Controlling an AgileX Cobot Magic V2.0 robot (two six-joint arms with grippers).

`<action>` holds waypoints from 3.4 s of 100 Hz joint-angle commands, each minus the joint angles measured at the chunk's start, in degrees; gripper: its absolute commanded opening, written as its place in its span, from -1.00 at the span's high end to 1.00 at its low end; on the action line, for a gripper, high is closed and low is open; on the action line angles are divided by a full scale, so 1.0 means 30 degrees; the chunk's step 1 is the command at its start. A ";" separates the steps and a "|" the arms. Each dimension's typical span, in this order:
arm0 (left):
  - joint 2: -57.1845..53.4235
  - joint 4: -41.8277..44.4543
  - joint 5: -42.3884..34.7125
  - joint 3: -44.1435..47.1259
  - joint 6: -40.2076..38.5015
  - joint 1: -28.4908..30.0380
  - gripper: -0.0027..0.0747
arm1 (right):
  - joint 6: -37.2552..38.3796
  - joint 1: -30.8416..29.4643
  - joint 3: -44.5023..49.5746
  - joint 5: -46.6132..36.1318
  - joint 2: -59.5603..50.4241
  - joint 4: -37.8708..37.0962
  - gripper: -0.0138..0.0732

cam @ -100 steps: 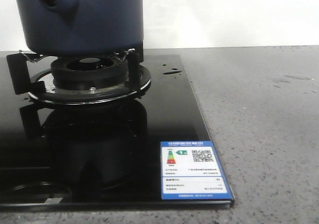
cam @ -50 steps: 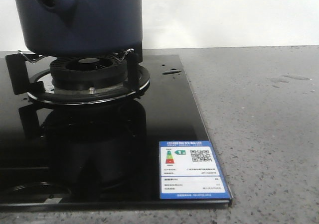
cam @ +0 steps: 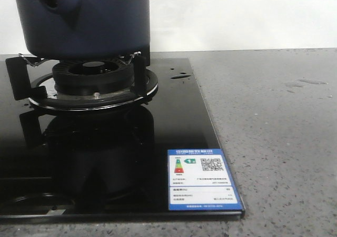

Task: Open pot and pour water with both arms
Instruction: 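Tilt the cup over the open pot with the right gripper to pour, then carry the cup back and set it upright on the counter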

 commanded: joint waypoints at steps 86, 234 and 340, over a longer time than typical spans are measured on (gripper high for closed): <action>-0.0470 0.0098 -0.1985 -0.0677 -0.0103 0.0079 0.05 | -0.0030 0.0085 -0.0870 -0.2731 -0.0817 -0.6988 -0.11; -0.0470 0.0098 -0.1985 -0.0677 -0.0103 0.0079 0.05 | -0.0030 0.0085 -0.0870 -0.3727 -0.0817 -1.4374 -0.11; -0.0470 0.0098 -0.1985 -0.0677 -0.0103 0.0079 0.05 | 0.1147 0.0085 -0.0870 -0.3474 -0.0817 -1.4374 -0.11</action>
